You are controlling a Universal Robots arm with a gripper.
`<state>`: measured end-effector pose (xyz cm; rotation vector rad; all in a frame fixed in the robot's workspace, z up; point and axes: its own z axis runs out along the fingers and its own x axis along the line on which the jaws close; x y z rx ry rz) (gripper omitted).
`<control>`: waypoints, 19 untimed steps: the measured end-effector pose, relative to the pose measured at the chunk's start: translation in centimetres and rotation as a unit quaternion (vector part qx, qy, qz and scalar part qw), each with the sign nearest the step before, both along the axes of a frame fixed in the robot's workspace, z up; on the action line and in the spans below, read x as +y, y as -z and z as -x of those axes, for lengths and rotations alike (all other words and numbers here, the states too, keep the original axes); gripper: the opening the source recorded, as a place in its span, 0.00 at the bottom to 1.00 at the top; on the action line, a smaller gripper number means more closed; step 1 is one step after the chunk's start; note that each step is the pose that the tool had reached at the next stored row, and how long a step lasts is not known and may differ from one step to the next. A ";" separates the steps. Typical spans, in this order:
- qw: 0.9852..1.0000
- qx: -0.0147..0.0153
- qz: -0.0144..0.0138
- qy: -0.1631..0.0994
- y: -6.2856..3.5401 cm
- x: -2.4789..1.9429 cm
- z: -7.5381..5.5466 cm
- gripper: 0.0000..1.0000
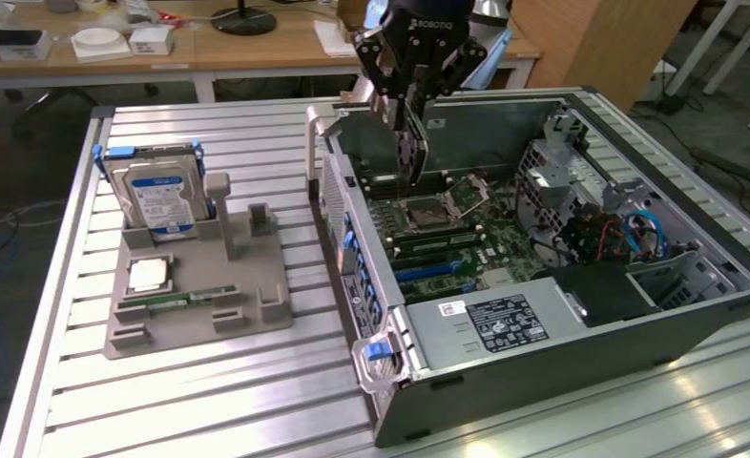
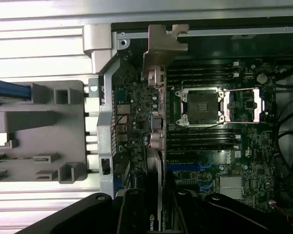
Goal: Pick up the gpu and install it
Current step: 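Pick up the gpu and move the gpu toward the slot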
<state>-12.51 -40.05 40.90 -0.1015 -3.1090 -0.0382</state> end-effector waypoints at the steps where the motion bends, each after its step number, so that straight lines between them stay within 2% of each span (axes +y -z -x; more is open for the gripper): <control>1: 1.000 0.000 0.000 0.000 0.01 0.00 -0.2 0.26; 19: 1.000 0.000 -0.003 0.001 0.13 0.00 -2.8 0.26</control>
